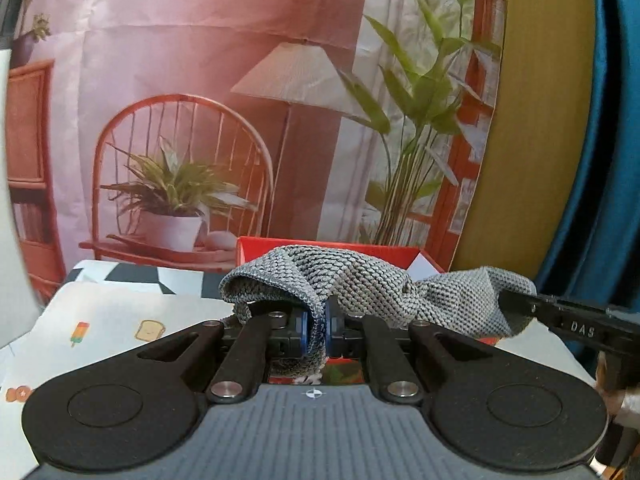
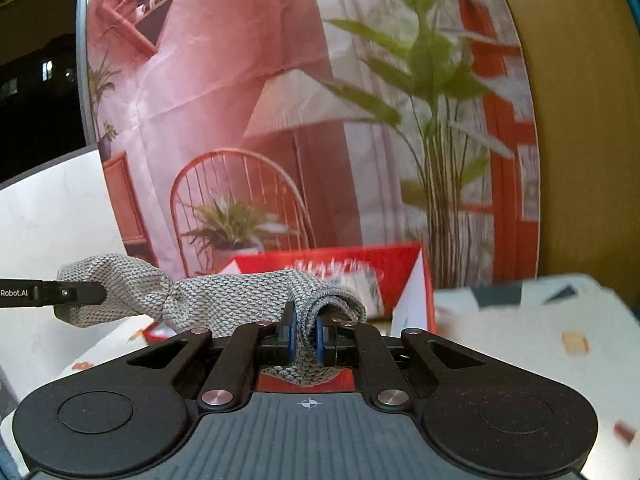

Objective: Organize soft objects
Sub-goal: 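Close both tools on the grey towel and lift it, then carry the grey towel into the red box and open both tools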

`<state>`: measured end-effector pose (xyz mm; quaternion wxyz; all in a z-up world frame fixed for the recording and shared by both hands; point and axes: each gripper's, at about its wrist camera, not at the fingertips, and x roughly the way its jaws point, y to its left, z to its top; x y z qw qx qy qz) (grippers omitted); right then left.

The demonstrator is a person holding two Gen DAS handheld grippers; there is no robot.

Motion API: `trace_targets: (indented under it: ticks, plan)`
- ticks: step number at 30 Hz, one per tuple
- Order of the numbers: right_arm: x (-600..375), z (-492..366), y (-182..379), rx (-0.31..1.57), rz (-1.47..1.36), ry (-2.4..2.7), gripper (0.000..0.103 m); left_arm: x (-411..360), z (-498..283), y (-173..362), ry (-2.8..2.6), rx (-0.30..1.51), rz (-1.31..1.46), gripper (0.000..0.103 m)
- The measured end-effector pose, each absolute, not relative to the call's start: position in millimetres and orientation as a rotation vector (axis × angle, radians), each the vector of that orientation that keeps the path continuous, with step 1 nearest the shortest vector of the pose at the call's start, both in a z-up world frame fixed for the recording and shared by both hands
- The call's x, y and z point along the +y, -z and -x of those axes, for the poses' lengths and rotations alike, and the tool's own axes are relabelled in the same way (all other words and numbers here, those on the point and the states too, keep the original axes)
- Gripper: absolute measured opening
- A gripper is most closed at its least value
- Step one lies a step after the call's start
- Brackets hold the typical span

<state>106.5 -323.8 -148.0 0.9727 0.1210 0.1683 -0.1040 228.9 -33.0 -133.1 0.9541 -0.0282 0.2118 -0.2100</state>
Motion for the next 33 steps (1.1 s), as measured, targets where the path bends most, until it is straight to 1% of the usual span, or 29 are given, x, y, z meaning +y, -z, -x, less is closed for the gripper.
trace_targets:
  ticks: [7,15,21,25,29,31,33]
  plan:
    - [-343,-144,127,0.365,-0.197,0.231,0.008,-44,-273,124,0.440,0.436,0.022,0.009]
    - [-359,-201,130,0.418,-0.135,0.254,0.008,-58,-336,125,0.418,0.498,0.008,0.009]
    - [-376,-244,146,0.487,-0.146,0.274,0.008,-72,-384,147,0.404,0.595,0.025,0.009]
    - [-388,-271,161,0.546,-0.180,0.295,0.008,-90,-411,160,0.420,0.646,-0.021,0.009]
    - [-392,-293,175,0.617,-0.151,0.304,0.008,-105,-432,172,0.445,0.714,-0.082,0.009]
    - [-394,-301,184,0.641,-0.147,0.316,0.008,-109,-447,183,0.428,0.794,-0.089,0.009]
    - [-398,-313,194,0.715,-0.170,0.335,0.008,-113,-464,193,0.434,0.883,-0.092,0.009]
